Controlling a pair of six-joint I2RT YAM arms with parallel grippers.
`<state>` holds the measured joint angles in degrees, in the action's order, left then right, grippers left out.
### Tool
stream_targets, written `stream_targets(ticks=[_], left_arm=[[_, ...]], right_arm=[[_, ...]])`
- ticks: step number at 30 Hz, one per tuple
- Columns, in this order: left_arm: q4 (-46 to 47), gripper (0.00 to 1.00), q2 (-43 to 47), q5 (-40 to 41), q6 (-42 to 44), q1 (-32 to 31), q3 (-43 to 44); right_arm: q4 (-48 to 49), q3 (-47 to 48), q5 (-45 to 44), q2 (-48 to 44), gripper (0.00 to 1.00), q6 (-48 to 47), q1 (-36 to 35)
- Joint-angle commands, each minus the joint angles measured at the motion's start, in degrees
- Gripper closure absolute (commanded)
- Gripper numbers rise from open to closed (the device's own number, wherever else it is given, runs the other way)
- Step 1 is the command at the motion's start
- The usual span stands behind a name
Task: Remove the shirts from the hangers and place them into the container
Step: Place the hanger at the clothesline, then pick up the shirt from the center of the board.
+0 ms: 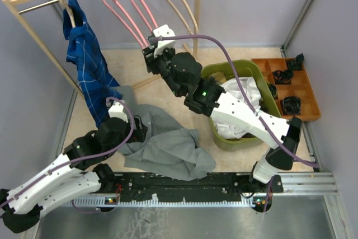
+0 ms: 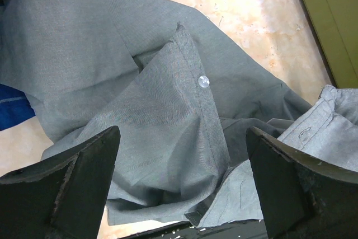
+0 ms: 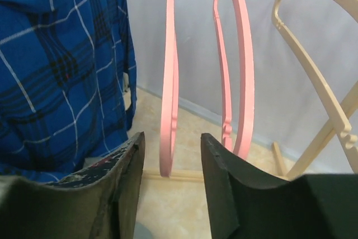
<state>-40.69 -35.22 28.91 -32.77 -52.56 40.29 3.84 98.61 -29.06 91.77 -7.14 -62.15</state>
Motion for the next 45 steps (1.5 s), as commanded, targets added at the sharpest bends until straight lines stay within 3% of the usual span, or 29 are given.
stream_targets(ticks=[1,4,7,13,18,23,27,31,36,45], left_arm=[[0.76,0.01,0.76,-0.63,0.03,0.06,0.14],[1.08,0.01,0.76,-0.52,0.11,0.09,-0.03],[1.09,0.01,0.41,-0.76,0.21,0.1,0.03],[1.04,0.01,-0.41,-0.99,0.27,0.11,0.13],[0.69,0.01,-0.48,-1.48,0.17,0.14,0.57],[0.15,0.01,0.91,-1.16,-0.22,0.12,0.76],[-0.38,0.01,3.46,0.14,-1.12,0.13,0.71],[-0.63,0.01,6.54,1.7,-2.04,0.12,0.38],[0.46,0.01,8.87,2.68,-1.92,0.1,-0.74],[0.18,0.01,6.04,1.88,-1.59,0.14,-0.14]], right_arm=[[-3.82,-0.01,3.03,-6.47,0.46,-0.87,-0.52],[-6.89,-2.7,6.28,-11.27,0.27,-0.93,-0.52],[-7.09,-9.69,9.08,-18.24,0.15,0.71,-0.52],[-6.08,-28.71,11.9,-33.54,0.11,9.26,-0.52],[-12.02,-39.69,17.48,-37.95,0.09,19.06,-0.54],[-21.55,-41.76,28.72,-31.05,0.01,28.7,-0.52],[-21.73,-45.11,30.94,-25.75,0.01,34.9,-0.52],[-17.53,-46.24,32.44,-22.73,0.01,33.52,-0.52],[-15.99,-44.56,27.32,-17.09,0.01,31.11,-0.41],[-15.29,-35.78,32.53,-2.19,0.01,31.39,-0.16]])
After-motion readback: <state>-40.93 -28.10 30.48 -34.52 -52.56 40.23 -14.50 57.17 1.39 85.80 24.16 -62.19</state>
